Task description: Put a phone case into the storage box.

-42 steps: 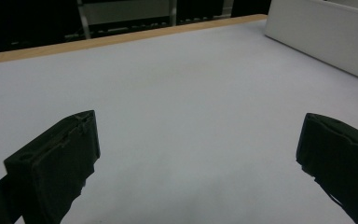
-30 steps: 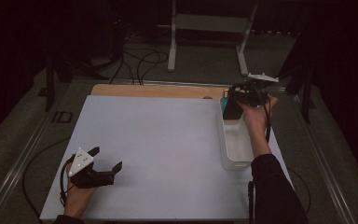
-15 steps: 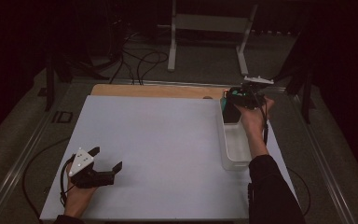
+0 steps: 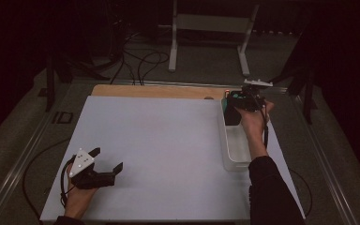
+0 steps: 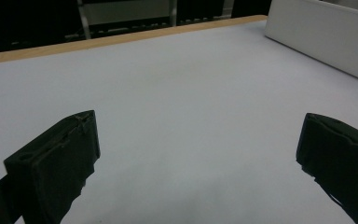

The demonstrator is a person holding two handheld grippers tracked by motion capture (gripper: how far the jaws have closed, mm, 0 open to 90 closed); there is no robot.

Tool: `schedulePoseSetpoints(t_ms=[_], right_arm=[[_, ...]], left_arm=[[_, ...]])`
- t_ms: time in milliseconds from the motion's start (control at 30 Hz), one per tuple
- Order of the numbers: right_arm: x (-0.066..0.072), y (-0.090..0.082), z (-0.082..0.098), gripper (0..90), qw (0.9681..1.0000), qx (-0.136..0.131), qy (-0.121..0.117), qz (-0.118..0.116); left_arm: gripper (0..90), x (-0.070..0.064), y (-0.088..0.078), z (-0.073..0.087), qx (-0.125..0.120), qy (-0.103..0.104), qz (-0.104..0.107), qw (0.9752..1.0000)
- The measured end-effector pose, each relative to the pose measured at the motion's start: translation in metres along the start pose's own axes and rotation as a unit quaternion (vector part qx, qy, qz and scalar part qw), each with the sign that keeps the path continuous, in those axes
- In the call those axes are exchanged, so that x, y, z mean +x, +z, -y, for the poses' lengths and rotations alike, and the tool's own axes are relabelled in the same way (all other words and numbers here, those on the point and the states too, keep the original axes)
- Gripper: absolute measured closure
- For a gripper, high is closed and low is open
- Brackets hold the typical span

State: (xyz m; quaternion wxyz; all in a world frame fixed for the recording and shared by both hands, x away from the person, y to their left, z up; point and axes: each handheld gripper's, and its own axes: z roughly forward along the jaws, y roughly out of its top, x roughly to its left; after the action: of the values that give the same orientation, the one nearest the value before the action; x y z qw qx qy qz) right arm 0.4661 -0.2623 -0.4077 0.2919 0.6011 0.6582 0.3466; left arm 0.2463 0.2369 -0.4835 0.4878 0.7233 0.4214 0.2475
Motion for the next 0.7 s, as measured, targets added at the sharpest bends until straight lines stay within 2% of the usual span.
schedulePoseSetpoints(t_ms=[433, 700], right_arm=[[0.003, 0.010, 0.006, 12.9, 0.9998, 0.014, -0.011, 0.013], [0.006, 0.014, 0.006, 12.8, 0.9996, 0.012, -0.019, 0.019]], left_arm=[[0.3, 0.000, 0.000, 0.000, 0.000, 0.000, 0.001, 1.0000], [0.3, 0.000, 0.000, 0.000, 0.000, -0.001, 0.001, 1.0000]])
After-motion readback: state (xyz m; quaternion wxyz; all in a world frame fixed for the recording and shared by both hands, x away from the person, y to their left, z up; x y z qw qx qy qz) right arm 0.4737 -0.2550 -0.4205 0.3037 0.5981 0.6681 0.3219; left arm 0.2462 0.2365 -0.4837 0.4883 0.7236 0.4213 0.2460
